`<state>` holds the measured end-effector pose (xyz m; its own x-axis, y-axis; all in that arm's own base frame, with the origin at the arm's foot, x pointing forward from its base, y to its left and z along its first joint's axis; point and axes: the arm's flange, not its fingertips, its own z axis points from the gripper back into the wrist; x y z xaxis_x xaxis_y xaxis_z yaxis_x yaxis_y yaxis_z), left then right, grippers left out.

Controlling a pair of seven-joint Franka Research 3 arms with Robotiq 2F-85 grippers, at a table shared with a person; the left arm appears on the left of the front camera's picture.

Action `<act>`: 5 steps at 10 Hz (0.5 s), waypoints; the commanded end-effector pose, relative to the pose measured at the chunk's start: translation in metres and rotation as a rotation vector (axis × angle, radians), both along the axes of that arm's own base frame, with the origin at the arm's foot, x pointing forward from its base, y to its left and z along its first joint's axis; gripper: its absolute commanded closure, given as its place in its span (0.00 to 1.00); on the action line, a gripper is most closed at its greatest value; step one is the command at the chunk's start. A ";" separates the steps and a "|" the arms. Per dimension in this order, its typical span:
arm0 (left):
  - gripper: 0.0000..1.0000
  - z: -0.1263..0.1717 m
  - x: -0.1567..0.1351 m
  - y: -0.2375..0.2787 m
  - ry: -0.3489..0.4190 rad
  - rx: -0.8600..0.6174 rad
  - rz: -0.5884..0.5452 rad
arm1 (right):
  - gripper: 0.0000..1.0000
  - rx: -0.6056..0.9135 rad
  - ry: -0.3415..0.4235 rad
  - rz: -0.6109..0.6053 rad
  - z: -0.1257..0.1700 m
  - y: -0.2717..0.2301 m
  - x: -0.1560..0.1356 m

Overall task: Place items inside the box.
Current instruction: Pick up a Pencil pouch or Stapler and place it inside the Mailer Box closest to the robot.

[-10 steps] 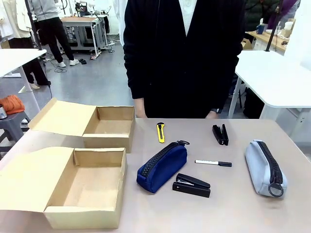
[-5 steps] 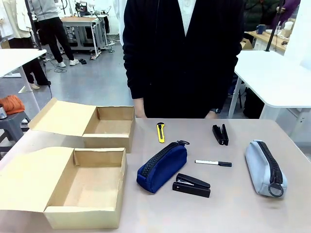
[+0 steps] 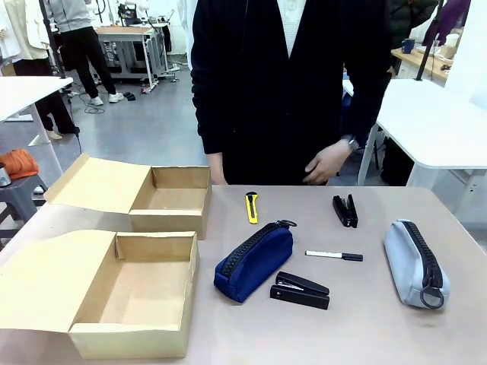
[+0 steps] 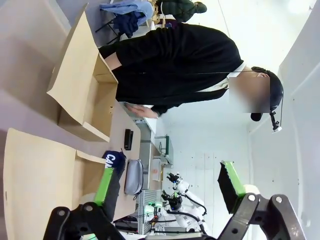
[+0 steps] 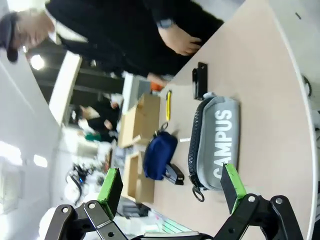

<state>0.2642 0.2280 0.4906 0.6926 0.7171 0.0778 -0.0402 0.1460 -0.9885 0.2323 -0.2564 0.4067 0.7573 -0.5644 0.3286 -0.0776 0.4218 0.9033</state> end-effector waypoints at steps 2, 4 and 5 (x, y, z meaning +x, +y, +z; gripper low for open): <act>0.00 0.000 0.001 0.000 -0.026 0.006 -0.005 | 0.00 -0.256 -0.048 0.187 0.032 0.117 0.034; 0.00 0.000 0.001 0.000 -0.026 0.006 -0.005 | 0.00 -0.164 0.011 0.092 0.023 0.075 0.030; 0.00 0.000 0.001 0.000 -0.026 0.006 -0.005 | 0.00 -0.084 -0.012 -0.009 0.015 0.037 0.004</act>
<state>0.2650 0.2280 0.4897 0.6940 0.7155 0.0799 -0.0413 0.1503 -0.9878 0.2832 -0.1960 0.4484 0.8256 -0.3934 0.4046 -0.1267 0.5693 0.8123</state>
